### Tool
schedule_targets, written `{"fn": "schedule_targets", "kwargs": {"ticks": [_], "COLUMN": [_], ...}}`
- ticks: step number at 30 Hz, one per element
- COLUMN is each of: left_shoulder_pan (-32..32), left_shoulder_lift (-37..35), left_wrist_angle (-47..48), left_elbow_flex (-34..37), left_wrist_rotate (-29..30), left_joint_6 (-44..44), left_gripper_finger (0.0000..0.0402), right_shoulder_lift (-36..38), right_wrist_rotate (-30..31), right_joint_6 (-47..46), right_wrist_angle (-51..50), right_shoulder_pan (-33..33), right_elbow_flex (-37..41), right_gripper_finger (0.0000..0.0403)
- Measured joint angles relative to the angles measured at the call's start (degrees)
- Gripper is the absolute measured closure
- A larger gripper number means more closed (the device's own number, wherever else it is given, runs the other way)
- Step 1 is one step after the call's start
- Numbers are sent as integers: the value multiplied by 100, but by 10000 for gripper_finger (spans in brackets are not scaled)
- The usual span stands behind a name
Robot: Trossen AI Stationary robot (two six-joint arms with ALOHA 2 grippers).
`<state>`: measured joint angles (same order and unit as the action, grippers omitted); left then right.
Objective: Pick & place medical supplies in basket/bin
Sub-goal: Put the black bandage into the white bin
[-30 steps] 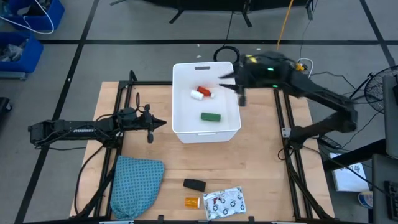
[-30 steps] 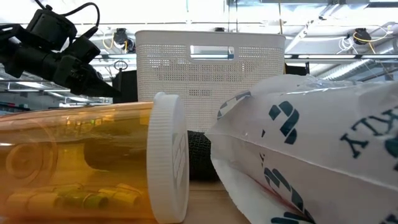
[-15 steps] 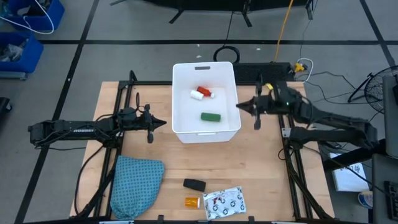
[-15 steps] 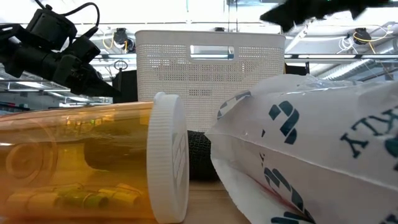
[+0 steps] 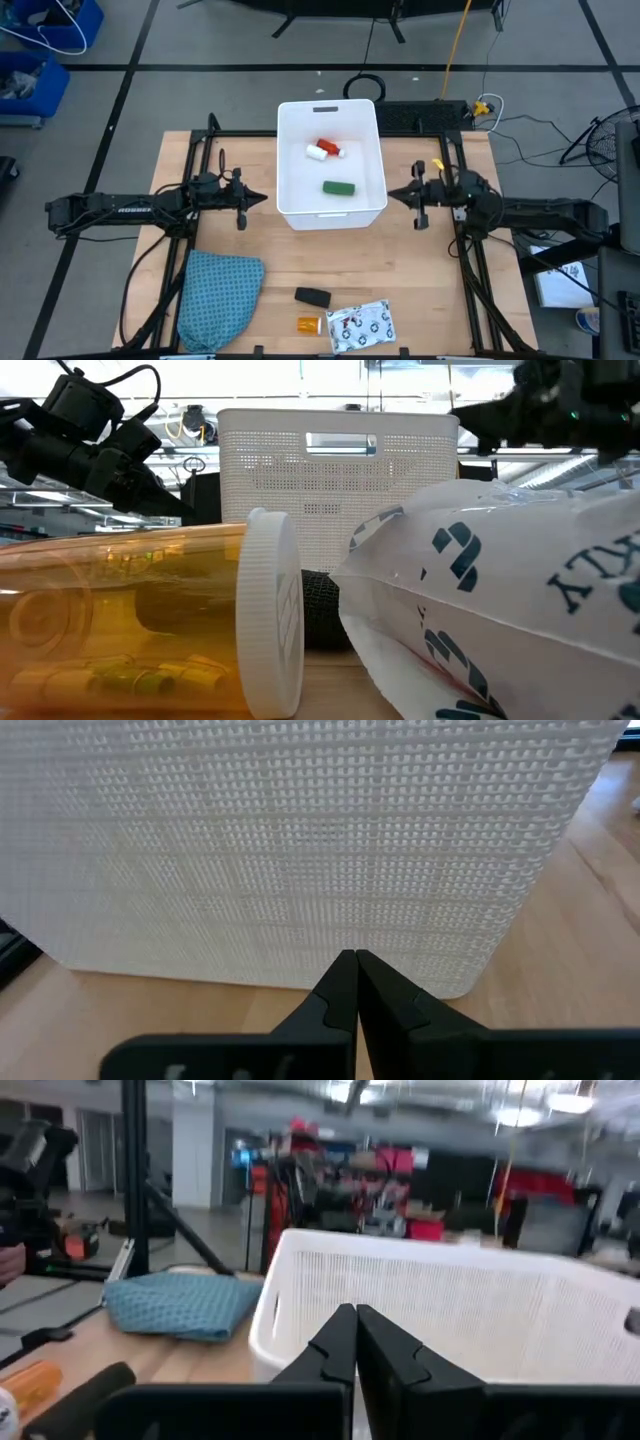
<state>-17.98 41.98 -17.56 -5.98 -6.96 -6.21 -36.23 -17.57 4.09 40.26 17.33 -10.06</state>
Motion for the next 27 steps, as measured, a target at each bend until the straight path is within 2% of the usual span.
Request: {"fn": "schedule_targets", "kwargs": {"ticks": [3, 6, 11, 13, 15, 21, 25, 27], "left_shoulder_pan": [2, 0, 74, 327, 770, 2573, 3696, 4065], "left_shoulder_lift": [0, 2, 0, 2, 2, 312, 1138, 1713], "left_wrist_angle": [109, 78, -383, -242, 161, 1856, 2317, 2448], "left_elbow_flex": [0, 0, -52, -301, -684, -2305, -3220, -3598], "left_wrist_rotate": [2, 1, -140, -340, -250, 1445, 2595, 2878], "left_joint_6": [113, 259, 958, 1088, 1070, 971, 1144, 1341], "left_gripper_finger": [394, 394, 394, 394, 394, 394, 394, 394], "right_shoulder_lift": [2, 0, -17, -7, -9, -15, -16, -16], "right_wrist_rotate": [391, 393, 383, 381, 382, 379, 379, 377], "right_joint_6": [106, 73, 113, 112, 110, 110, 16, -103], "right_wrist_angle": [868, 1221, 968, 1002, 964, 916, 806, 732], "right_shoulder_pan": [55, 224, 455, 517, 545, 554, 555, 555], "right_elbow_flex": [488, 667, 680, 681, 686, 694, 696, 696], "right_gripper_finger": [403, 403, 403, 403, 403, 403, 403, 403]}}
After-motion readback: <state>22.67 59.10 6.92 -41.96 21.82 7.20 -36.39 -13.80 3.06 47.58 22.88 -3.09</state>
